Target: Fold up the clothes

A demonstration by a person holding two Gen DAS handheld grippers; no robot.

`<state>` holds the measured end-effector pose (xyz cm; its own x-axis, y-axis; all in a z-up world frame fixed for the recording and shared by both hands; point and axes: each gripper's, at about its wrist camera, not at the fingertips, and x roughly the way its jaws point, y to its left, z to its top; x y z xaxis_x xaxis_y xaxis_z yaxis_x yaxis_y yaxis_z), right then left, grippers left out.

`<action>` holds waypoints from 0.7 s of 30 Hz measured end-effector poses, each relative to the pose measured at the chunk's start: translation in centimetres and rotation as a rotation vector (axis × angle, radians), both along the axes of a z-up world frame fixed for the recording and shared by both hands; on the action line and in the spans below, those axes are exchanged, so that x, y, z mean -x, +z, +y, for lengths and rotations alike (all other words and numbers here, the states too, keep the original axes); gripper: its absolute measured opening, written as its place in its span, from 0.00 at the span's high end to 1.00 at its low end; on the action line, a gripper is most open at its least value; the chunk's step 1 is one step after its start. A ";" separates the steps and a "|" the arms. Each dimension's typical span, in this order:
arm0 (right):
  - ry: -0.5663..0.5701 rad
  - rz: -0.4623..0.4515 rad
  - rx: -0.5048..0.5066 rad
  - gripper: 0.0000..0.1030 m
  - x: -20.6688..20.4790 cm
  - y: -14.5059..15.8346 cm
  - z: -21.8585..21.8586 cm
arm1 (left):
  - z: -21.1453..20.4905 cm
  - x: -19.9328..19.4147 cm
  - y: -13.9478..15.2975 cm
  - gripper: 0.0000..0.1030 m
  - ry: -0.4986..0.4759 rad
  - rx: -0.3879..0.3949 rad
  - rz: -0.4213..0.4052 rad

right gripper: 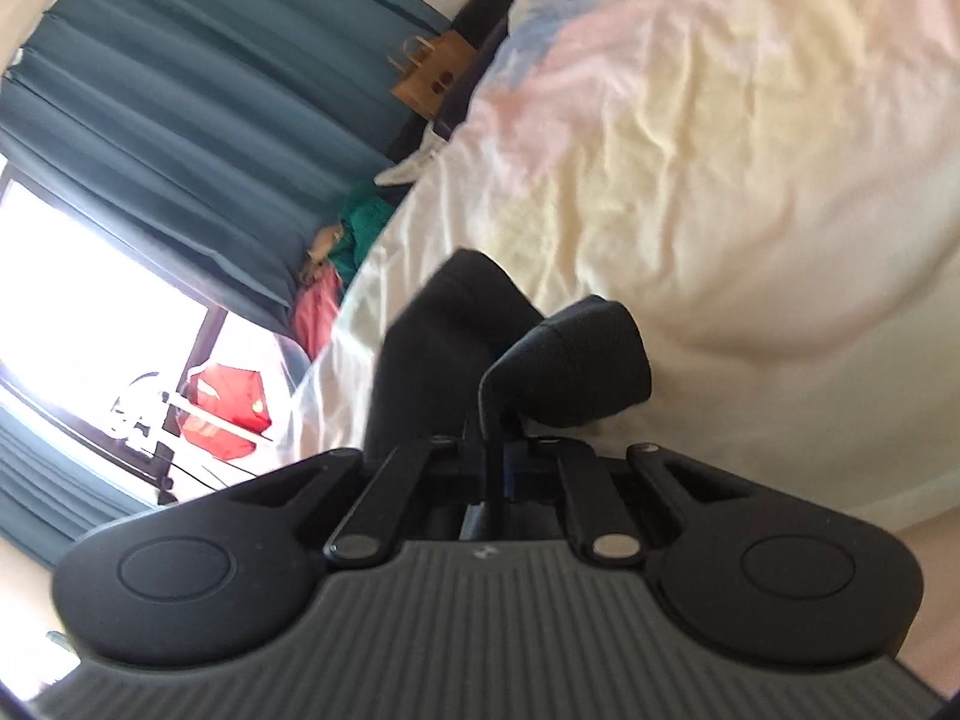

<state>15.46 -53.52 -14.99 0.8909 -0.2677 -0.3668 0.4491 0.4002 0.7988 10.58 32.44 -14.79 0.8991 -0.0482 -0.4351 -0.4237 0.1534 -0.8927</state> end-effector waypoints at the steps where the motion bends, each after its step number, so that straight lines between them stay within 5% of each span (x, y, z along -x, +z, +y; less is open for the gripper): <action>1: -0.019 -0.029 0.015 0.93 0.5 0.9 0.1 | 0.2 -0.9 -0.1 0.15 -0.023 -0.007 -0.012; 4: -0.079 -0.085 0.054 0.93 2.4 2.9 -0.6 | 0.8 -2.5 -0.3 0.29 -0.069 -0.037 -0.019; 6: -0.106 -0.075 0.065 0.93 3.5 3.1 -1.2 | 1.3 -2.7 -0.5 0.52 -0.092 -0.048 -0.022; 7: -0.115 -0.057 0.068 0.93 4.0 2.9 -1.4 | 1.5 -2.8 -0.5 0.75 -0.103 -0.054 -0.023; 10: -0.139 0.010 0.044 0.93 4.9 2.0 -1.8 | 1.6 -2.4 1.4 0.93 -0.120 -0.104 -0.004; 14: -0.184 0.048 -0.041 0.93 6.4 1.4 -1.3 | 1.1 -2.3 7.4 0.96 -0.167 -0.179 0.074; 21: -0.225 0.017 0.044 0.93 11.5 4.3 0.9 | -0.5 -2.1 16.5 0.94 -0.320 -0.277 0.152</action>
<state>3.99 -52.61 -10.67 0.8007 -0.4749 -0.3651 0.5443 0.3223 0.7745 12.65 31.96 1.67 0.7825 -0.1769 -0.5970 -0.4394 0.5224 -0.7308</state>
